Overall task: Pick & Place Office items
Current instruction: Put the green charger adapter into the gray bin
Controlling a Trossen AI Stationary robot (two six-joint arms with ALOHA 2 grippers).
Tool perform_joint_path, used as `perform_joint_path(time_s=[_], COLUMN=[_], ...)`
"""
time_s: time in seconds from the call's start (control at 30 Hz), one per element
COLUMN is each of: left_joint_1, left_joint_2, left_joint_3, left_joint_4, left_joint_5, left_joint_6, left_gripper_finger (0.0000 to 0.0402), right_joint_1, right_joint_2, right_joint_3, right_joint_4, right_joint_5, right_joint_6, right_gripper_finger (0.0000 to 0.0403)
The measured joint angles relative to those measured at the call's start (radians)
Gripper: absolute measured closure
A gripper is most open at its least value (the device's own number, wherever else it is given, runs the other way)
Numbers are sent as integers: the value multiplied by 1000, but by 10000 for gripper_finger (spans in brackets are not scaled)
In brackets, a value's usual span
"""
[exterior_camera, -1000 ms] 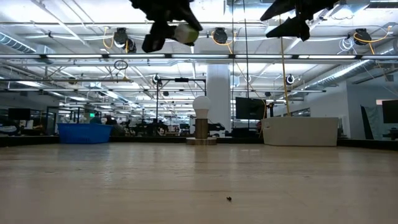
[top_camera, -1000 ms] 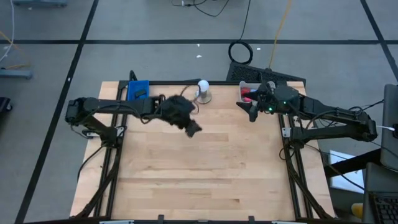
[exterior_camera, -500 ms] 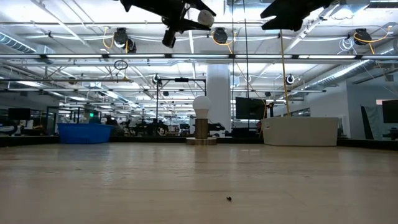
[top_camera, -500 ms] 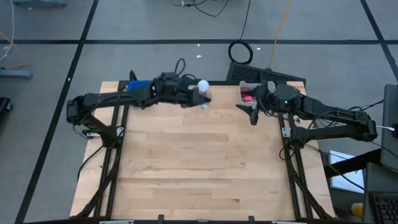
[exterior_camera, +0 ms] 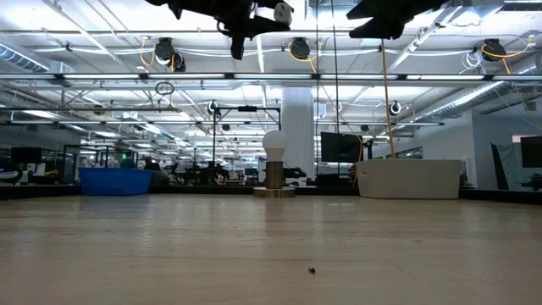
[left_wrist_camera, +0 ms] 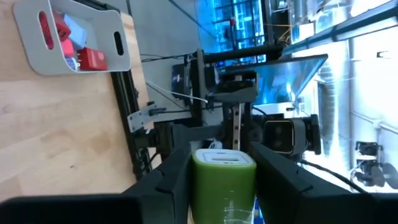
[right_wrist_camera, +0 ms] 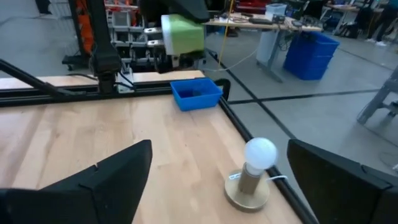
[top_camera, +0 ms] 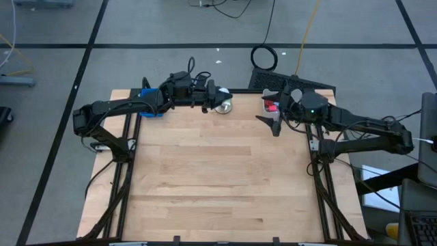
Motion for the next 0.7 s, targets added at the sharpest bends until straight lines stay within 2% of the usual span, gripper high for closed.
perform_joint_path(time_s=[0.13, 0.27, 0.4, 0.7], left_joint_1=[0, 0, -3, -8], left_joint_2=[0, 0, 1, 2], left_joint_3=[0, 0, 0, 0], left_joint_4=[-3, 0, 22, 68], left_joint_5=[-21, -23, -19, -11], left_joint_6=[-12, -33, -73, -124], left_gripper_finger=[270, 269, 260, 267], right_joint_1=[0, 0, 0, 0], right_joint_2=[40, 73, 102, 182], right_joint_3=[0, 0, 0, 0], right_joint_4=[48, 129, 213, 363], right_joint_5=[-48, -49, -49, -74], right_joint_6=[19, 22, 41, 66], right_gripper_finger=[18, 5, 4, 3])
